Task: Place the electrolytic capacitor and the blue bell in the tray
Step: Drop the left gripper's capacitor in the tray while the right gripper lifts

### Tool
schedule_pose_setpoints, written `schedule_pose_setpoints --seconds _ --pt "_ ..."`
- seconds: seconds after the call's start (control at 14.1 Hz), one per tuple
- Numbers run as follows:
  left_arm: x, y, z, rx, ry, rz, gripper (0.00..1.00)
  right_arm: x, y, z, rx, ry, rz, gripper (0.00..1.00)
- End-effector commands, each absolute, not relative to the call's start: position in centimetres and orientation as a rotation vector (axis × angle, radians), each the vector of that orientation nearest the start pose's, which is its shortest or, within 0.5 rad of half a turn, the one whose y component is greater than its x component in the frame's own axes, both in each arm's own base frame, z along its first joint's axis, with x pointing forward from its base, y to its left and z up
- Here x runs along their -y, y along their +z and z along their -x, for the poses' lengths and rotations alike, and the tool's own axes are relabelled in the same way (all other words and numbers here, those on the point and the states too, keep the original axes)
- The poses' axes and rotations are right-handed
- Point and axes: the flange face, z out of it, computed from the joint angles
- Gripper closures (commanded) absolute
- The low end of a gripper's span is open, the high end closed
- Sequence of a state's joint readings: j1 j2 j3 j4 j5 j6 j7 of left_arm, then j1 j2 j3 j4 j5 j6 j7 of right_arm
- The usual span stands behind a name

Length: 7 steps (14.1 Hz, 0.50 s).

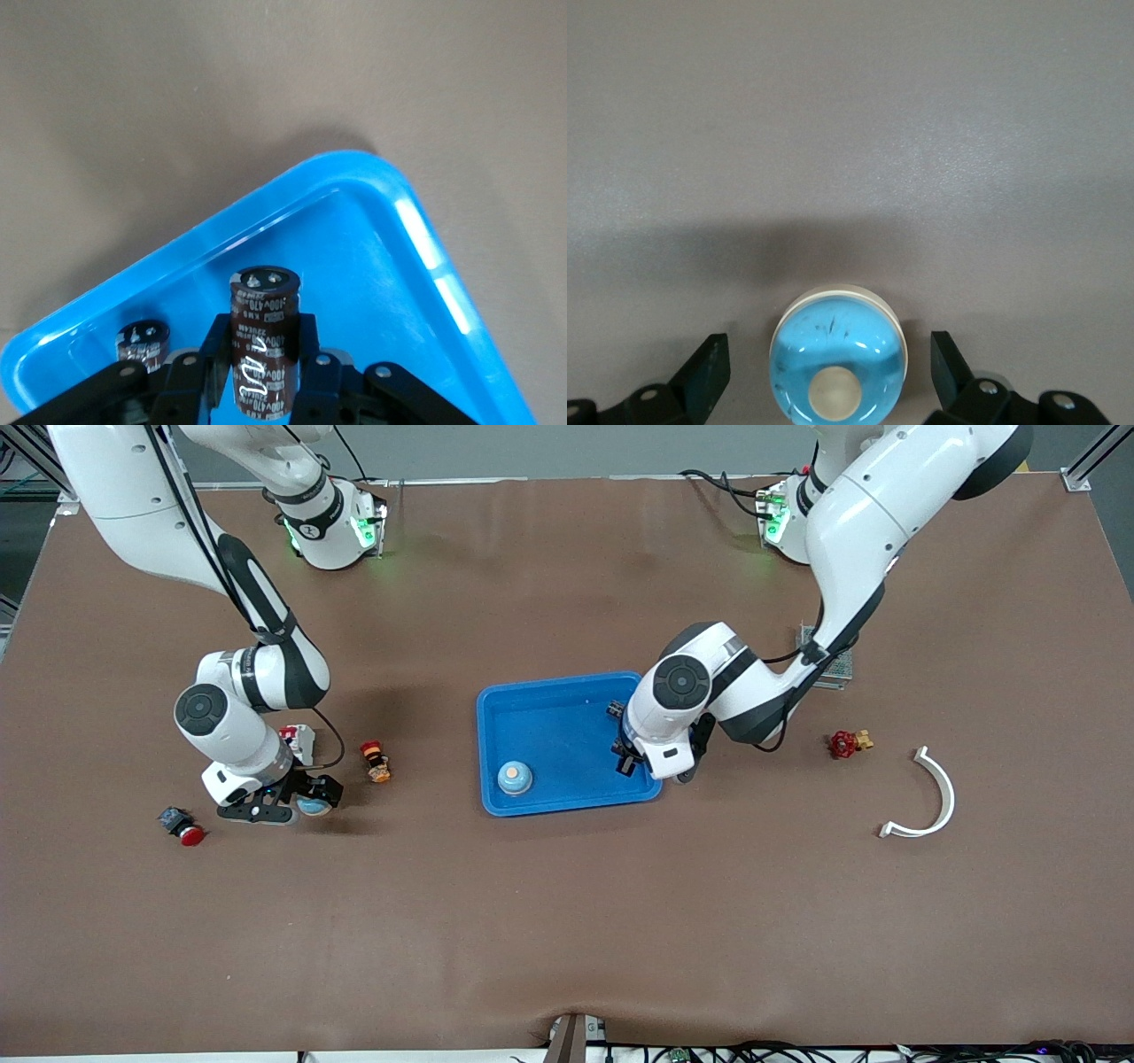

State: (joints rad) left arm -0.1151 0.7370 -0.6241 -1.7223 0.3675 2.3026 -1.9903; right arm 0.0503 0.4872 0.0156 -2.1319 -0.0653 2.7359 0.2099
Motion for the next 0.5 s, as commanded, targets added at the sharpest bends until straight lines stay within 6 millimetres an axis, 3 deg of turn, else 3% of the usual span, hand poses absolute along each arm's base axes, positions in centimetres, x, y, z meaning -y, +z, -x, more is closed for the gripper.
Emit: schedule_pose_setpoints --seconds 0.0,0.21,0.28,0.42 --pt "42.1 20.9 -52.8 1.702 0.193 2.703 1.0 -3.9 18.5 -58.4 -0.18 -0.193 3.139 0.0" --pt "42.1 20.0 -52.6 1.697 0.211 2.695 1.0 -3.3 18.2 -58.3 -0.204 -0.171 3.139 0.0" --pt "41.9 19.8 -52.7 1.693 0.21 2.695 0.89 -3.4 18.0 -58.2 -0.183 -0.162 3.143 0.0" --pt "41.6 19.4 -52.9 1.699 0.212 2.683 0.77 -3.7 17.9 -58.2 -0.176 -0.162 3.143 0.27"
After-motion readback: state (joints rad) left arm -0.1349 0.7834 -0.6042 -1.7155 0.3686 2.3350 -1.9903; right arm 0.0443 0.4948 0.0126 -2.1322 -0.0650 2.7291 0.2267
